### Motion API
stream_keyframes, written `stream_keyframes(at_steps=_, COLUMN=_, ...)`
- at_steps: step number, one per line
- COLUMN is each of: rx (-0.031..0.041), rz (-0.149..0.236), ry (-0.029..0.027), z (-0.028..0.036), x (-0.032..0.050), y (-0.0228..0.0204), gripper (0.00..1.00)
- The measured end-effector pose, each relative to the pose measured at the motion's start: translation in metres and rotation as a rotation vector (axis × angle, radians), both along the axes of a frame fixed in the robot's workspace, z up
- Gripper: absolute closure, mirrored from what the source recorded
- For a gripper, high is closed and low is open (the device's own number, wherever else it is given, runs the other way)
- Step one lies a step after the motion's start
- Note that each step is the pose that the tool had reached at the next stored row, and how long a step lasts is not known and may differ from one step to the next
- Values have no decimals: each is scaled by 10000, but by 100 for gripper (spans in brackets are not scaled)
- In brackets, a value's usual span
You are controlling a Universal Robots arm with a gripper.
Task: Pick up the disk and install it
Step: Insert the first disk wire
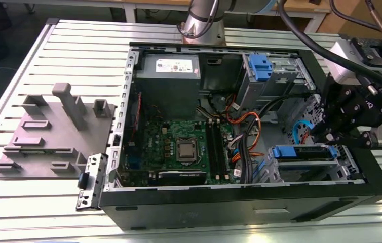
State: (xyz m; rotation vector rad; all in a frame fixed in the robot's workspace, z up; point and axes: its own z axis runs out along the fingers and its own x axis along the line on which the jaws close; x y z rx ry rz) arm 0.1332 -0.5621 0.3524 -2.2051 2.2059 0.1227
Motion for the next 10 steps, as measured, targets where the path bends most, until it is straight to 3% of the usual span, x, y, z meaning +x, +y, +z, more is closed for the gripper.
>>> stream_keyframes(at_steps=10, rx=-2, rz=0, ry=0, z=-7, x=12, y=0, gripper=76)
